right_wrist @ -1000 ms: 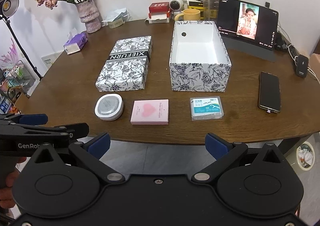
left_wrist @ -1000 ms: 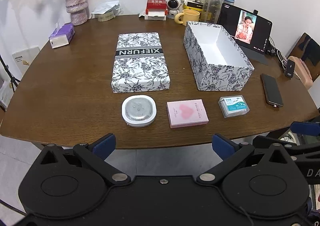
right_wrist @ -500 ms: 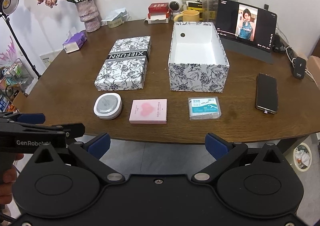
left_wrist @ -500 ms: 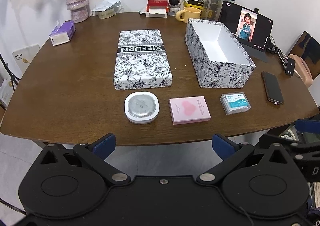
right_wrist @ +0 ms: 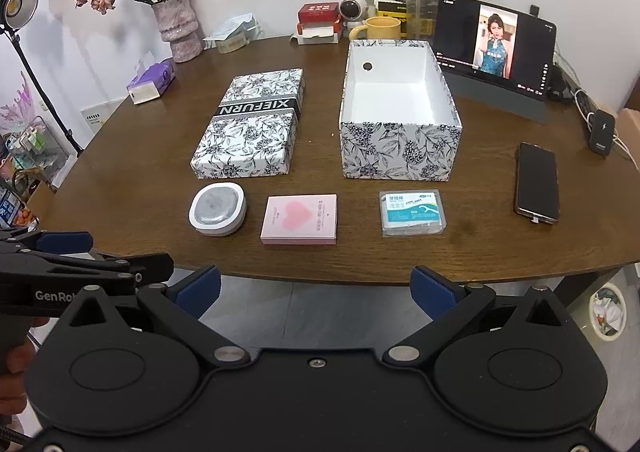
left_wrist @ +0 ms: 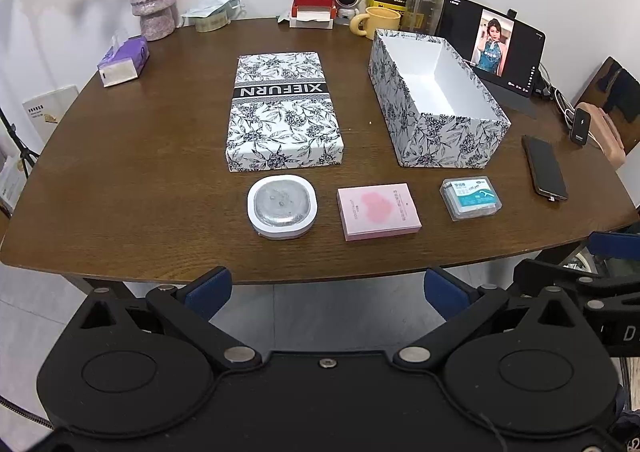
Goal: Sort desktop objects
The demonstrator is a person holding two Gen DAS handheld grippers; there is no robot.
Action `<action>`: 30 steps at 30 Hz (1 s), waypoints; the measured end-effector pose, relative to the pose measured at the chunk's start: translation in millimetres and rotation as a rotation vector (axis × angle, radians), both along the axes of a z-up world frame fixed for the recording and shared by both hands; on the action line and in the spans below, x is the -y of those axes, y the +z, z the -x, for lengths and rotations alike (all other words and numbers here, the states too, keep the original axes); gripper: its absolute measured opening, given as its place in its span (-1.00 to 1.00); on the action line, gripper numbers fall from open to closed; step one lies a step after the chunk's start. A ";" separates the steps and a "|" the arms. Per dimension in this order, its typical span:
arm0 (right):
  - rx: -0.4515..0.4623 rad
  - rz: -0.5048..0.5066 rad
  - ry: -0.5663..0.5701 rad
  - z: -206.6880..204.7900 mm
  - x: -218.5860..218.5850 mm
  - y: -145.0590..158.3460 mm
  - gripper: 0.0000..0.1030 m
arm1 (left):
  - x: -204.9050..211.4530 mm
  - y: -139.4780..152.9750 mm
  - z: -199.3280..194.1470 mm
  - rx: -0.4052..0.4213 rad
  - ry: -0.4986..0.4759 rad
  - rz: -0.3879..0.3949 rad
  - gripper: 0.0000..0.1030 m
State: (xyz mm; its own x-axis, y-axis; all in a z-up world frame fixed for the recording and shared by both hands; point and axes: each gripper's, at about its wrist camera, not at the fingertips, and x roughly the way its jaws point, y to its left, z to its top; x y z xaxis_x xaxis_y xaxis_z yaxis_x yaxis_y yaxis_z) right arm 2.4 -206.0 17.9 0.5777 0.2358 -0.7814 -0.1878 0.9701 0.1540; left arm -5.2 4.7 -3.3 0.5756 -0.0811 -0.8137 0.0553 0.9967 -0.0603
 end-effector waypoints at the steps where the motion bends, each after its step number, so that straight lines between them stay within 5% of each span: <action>1: 0.001 0.000 0.000 0.2 -0.3 0.3 0.99 | 0.0 -0.2 0.1 -0.001 0.000 0.000 1.00; 30: -0.003 0.008 0.002 -0.3 -4.7 -3.7 0.99 | 2.2 -5.2 -4.5 -0.018 0.006 -0.012 1.00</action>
State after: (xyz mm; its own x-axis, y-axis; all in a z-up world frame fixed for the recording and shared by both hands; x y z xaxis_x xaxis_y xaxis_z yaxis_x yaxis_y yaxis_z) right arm 2.8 -201.2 14.3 0.5753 0.2308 -0.7847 -0.1892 0.9709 0.1469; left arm -0.7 2.5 -8.5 0.5613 -0.0681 -0.8248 0.0487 0.9976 -0.0493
